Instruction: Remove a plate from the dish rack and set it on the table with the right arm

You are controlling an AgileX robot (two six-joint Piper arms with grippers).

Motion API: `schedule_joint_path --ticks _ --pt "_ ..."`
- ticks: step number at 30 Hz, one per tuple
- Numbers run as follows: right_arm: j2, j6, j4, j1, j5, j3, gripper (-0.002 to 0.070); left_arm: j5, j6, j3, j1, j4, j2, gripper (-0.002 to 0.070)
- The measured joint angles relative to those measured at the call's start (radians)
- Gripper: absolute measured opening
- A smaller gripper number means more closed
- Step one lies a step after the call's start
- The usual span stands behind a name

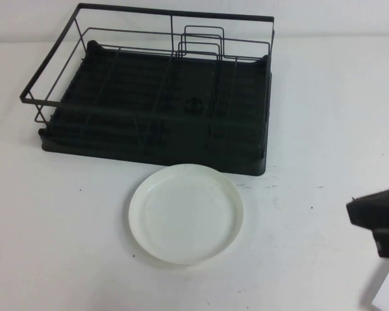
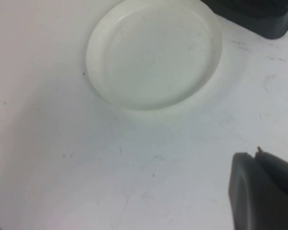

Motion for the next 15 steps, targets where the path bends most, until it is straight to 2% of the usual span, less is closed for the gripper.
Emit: schedule_joint_path --ticks 8,15 --pt "-0.100 0.000 -0.052 0.000 0.132 0.038 -0.0018 0.000 0.000 0.000 0.000 0.000 0.000 -0.0006" --pt "-0.108 0.000 -0.181 -0.002 0.041 0.143 -0.0018 0.000 0.000 0.000 0.000 0.000 0.000 -0.0006"
